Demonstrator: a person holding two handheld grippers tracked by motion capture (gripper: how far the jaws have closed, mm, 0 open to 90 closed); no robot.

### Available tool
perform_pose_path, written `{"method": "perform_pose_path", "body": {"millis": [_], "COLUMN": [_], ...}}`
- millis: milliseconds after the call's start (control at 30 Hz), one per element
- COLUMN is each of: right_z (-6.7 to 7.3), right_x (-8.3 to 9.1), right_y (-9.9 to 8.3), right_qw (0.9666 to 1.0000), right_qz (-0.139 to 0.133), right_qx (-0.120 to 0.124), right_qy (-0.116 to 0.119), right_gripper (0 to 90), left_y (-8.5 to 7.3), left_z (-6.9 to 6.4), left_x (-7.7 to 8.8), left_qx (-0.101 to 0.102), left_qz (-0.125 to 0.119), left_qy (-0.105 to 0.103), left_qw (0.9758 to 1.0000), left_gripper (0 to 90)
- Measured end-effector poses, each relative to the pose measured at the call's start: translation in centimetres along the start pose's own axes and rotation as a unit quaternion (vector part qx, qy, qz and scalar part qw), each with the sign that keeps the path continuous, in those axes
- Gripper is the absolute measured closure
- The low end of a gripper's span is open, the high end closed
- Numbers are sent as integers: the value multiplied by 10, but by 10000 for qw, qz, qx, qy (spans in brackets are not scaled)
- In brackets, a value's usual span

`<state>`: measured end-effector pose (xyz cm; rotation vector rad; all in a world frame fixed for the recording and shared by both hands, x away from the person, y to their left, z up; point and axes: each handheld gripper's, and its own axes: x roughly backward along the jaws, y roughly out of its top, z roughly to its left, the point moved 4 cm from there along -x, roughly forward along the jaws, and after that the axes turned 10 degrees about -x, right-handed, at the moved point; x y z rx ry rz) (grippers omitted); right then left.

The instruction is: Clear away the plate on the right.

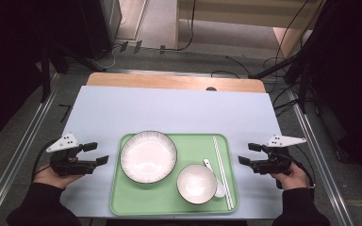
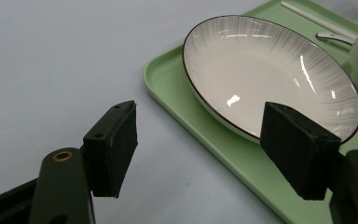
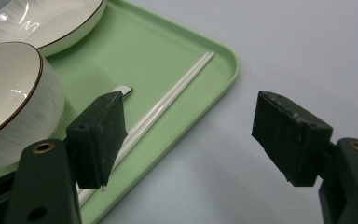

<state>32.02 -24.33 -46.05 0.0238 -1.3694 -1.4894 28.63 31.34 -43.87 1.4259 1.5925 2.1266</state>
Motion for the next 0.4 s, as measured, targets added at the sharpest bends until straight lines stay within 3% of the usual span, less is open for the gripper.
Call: {"method": "perform_pose_path", "body": {"millis": [400], "right_z": [-2], "right_x": [-3], "right_y": [-1], "right_qw": [10000], "right_qz": [75], "right_qx": [-20], "right_qy": [-16], "right_gripper": [264], "left_y": [-3], "left_z": [3], "left_x": [-2], "left_qx": [112], "left_qz": [72], "left_qy": [147], "left_qw": [9998], "left_gripper": [257]}}
